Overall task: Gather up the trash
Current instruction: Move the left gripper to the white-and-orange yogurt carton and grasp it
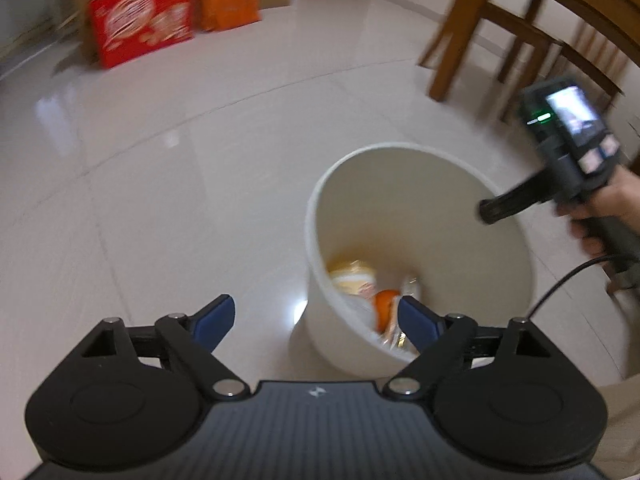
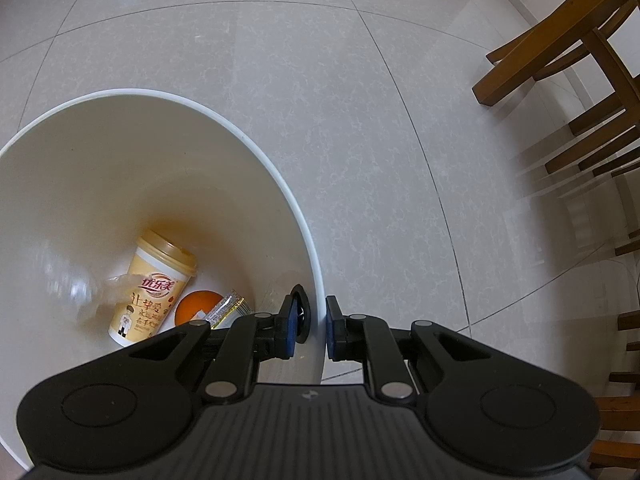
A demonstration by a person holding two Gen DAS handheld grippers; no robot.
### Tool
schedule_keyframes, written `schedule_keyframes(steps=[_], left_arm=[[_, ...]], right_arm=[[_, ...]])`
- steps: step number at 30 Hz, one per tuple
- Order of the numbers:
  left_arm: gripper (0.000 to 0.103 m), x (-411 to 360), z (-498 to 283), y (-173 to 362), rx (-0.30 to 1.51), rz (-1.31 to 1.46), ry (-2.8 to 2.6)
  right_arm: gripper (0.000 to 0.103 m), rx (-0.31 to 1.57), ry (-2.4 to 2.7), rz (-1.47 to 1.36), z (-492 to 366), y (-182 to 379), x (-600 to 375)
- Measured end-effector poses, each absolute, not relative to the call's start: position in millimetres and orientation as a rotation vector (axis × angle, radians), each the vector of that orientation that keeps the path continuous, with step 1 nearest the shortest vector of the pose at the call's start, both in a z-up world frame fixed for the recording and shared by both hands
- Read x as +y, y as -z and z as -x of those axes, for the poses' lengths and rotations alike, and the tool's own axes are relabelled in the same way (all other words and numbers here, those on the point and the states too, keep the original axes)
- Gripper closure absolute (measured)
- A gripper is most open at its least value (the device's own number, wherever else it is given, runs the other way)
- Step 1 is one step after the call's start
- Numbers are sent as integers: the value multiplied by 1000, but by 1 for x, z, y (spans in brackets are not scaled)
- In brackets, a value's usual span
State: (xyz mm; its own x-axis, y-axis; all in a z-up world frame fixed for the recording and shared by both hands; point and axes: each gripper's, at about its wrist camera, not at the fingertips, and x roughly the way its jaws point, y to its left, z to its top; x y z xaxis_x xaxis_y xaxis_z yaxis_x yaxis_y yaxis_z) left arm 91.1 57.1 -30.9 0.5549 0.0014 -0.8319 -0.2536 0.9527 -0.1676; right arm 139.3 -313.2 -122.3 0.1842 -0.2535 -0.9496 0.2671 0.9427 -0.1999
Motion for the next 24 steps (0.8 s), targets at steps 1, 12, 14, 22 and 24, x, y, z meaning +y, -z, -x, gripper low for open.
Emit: schedule_keyframes(steps=[1,12,14,22,24], left_arm=[[14,61,-85,38,984,304,-172],[14,100,-17,121,1067,459,-467],[14,108,0,136,1079,504,-528],[14,128,54,202,1124,607,-759],[14,128,63,218,1129,632,-796]], right_arm=[[86,1336,368,-13,-139,122,-313],[85,1334,372,-6,-141,123,-311],[85,1334,372,-7,-140,123,-311],[85,1333,373,-8,-140,123,-311],[85,1333,372,-7,-140,123,-311]])
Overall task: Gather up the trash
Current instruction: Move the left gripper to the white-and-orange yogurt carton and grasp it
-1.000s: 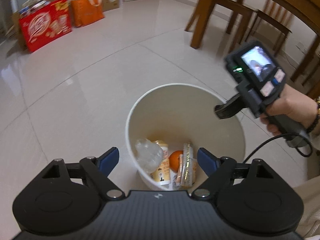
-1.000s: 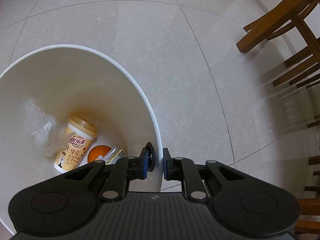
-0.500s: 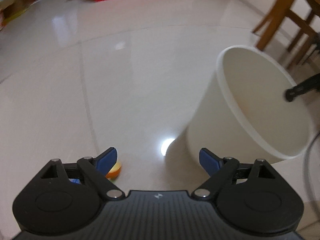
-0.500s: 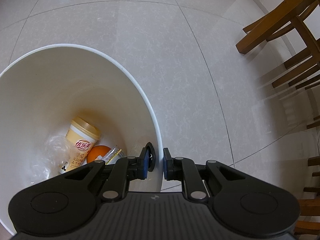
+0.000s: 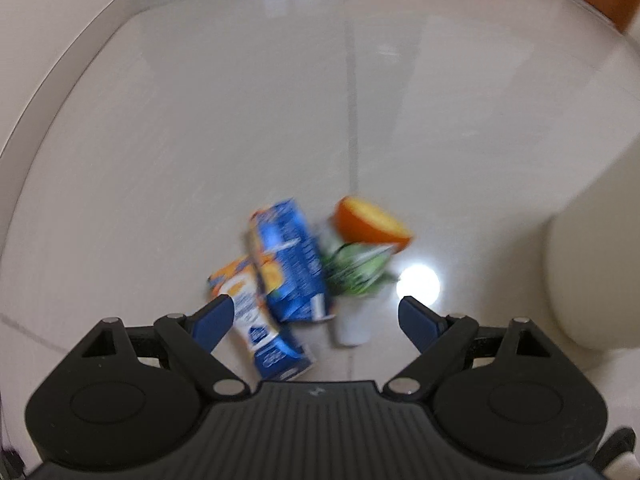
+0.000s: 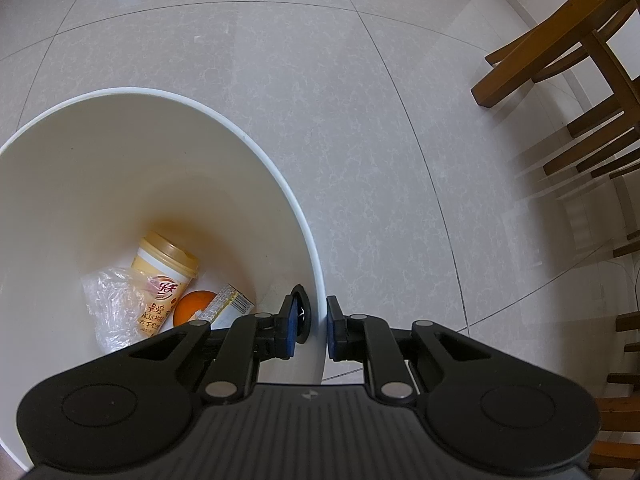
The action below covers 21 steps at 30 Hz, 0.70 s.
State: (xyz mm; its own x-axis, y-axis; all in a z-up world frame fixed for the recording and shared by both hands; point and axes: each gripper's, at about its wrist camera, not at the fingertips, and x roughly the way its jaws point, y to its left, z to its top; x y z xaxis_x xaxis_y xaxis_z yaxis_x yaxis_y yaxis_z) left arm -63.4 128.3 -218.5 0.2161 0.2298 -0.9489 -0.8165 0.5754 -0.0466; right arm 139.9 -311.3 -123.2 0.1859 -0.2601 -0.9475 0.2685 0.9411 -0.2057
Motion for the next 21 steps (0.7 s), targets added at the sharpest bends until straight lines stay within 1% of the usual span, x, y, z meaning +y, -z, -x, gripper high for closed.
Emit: schedule_keyframes(steps=[6,10,15,21], left_arm=[[14,139,79,268,1181,675,-869],[14,145,89,290,1196,722,-895],[14,148,102,300,1213,735,-918],[14,155,117,301,1238,667,-937]], right_arm=[[85,1331,371,-5,-138,123,-314],[85,1328,371,-5,-137,123,-314],[85,1327,376,-6,-137,123,-313],[85,1327,376,-5,-137,124,-312]])
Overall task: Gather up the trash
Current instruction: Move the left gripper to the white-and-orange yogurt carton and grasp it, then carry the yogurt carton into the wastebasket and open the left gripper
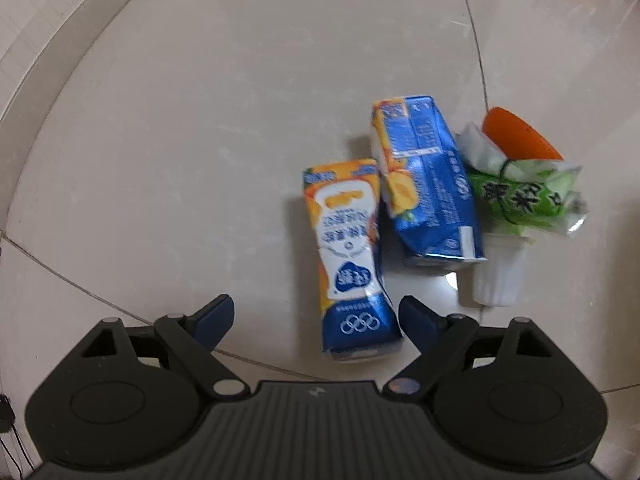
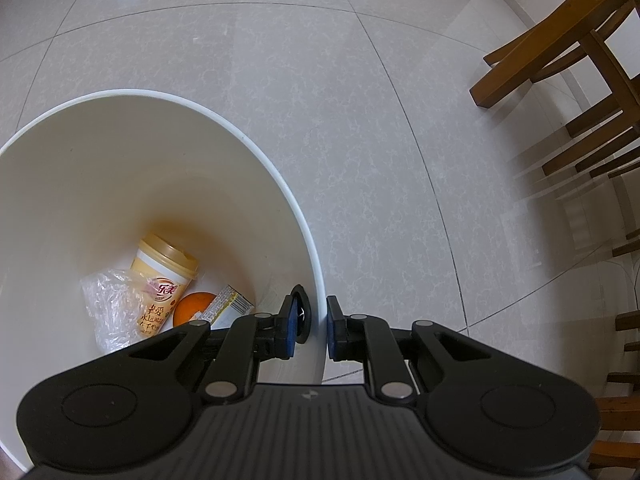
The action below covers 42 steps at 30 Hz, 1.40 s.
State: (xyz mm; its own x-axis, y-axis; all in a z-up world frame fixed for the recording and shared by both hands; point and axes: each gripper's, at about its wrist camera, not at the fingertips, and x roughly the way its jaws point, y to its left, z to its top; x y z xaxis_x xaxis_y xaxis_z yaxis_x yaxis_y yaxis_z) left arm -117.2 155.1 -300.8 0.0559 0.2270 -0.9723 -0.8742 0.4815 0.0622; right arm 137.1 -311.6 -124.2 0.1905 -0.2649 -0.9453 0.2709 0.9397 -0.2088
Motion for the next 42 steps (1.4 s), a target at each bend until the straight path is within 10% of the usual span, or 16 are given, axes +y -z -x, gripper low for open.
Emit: schedule_keyframes(steps=[18,42], left_arm=[[64,155,112,325,1150,609,-884],[66,145,136,237,1142,490,-703]], right_arm=[[84,1325,377,1,-137,123,-312],[84,1324,380,5,-137,125,-310]])
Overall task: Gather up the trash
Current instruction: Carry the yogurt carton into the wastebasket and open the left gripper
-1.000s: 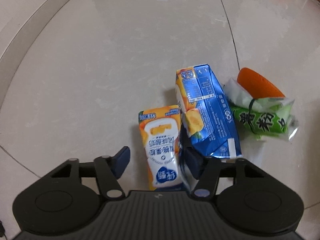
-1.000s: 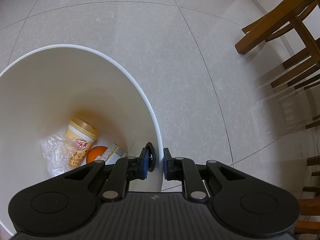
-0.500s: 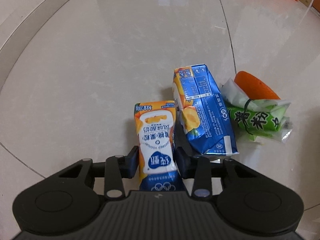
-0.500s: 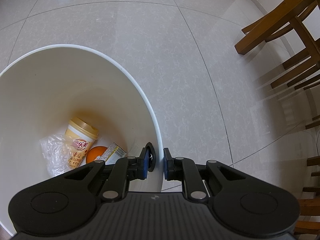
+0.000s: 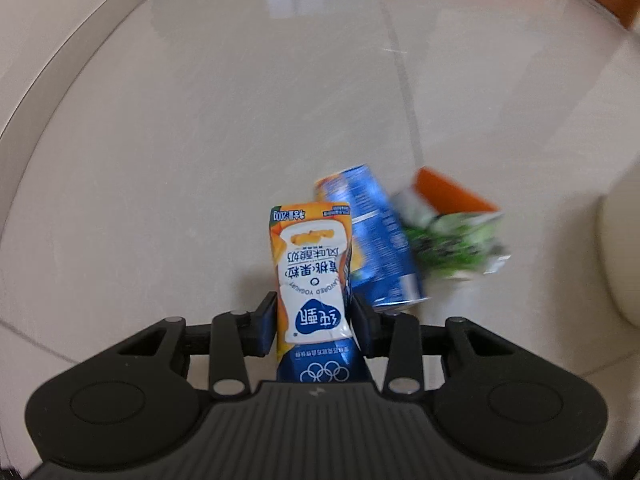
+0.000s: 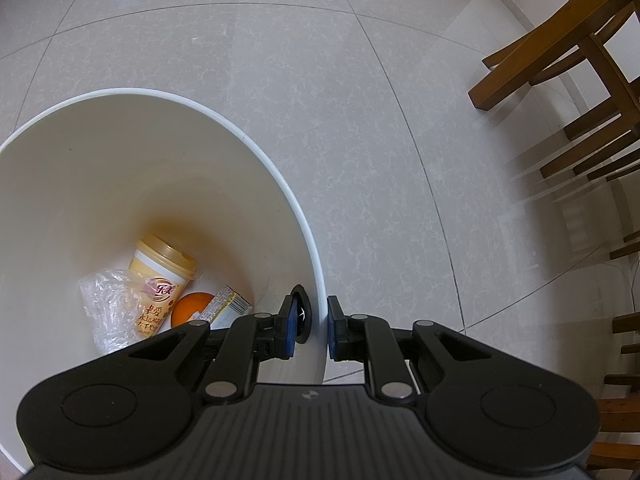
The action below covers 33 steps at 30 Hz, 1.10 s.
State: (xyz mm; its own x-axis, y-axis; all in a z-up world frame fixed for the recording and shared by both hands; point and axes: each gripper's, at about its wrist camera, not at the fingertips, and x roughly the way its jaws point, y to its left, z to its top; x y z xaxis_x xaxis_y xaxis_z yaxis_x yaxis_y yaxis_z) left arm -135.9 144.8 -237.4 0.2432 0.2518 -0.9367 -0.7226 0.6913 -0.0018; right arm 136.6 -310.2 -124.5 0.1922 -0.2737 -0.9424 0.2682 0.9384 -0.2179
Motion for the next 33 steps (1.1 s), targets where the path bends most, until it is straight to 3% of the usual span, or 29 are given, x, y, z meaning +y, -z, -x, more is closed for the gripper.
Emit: schedule_keyframes(steps=[12,22,27,29,31,33], left_arm=[[66,96,40,126,1151,252,-257],[65,18,-37,-1,995,1,86],[65,-18,-71,-17,913,-56,191],[60,-22,-77,-18,882,-65,213],[27,-26,-82,-5,872,-66,217],[24,-30,-85,5,855,-68,212]], right_arm=[[84,1323,384,13,-137,123,-310],[84,1322,384,12,-138,123,-311],[84,1323,384,11,-139,123,-312],[84,1322,384,10,-139,123,-311],[84,1322,383,13,-139,123,-310],[84,1321,382,11,-139,124,-310]])
